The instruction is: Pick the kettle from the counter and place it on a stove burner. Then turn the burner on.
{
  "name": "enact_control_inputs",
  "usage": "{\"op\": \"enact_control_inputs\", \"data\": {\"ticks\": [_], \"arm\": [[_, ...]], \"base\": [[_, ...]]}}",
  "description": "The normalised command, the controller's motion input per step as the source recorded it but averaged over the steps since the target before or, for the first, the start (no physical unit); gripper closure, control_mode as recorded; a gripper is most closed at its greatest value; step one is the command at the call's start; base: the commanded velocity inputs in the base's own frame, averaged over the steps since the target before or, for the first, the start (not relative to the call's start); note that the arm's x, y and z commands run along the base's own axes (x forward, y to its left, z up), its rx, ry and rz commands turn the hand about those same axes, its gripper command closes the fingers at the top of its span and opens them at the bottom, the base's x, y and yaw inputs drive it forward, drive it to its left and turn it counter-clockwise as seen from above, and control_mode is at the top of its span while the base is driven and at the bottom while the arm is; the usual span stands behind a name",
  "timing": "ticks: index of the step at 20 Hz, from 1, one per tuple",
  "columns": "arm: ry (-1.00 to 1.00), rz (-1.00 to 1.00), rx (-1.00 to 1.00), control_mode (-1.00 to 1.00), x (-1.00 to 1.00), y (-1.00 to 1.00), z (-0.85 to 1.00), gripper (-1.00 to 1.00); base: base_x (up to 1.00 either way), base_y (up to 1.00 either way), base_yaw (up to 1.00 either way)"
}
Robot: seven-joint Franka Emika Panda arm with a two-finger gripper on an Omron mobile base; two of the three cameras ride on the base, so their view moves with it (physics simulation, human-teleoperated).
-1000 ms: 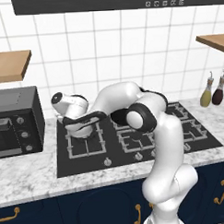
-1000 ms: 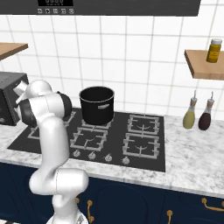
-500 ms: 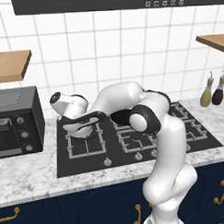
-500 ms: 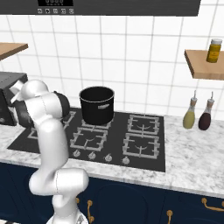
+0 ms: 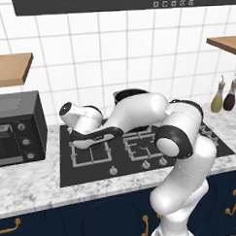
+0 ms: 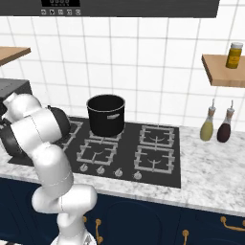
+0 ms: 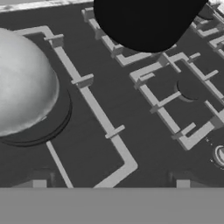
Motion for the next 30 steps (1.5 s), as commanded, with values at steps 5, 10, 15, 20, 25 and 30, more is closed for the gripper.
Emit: {"op": "enact_control_inputs", "data": {"ticks": [5, 10, 15, 20, 25, 30], "arm": [[0.0, 0.0, 0.08, -1.0, -0.95, -0.54, 0.05, -1.0], [0.03, 0.08, 0.09, -1.0, -0.82, -0.41, 0.07, -1.0], [0.19, 0.18, 0.02, -1.0, -0.33, -0.02, 0.0, -1.0], [0.29, 0.09, 0.0, -1.0, -0.02, 0.0, 0.0, -1.0], [0.24, 0.0, -0.01, -1.0, 0.04, 0.03, -0.1, -1.0], [0.13, 0.0, -0.04, -1.0, 0.15, 0.11, -0.24, -1.0]], "base": [[0.0, 0.0, 0.0], [0.0, 0.0, 0.0], [0.0, 0.0, 0.0], [0.0, 0.0, 0.0], [0.0, 0.0, 0.0], [0.0, 0.0, 0.0]]}}
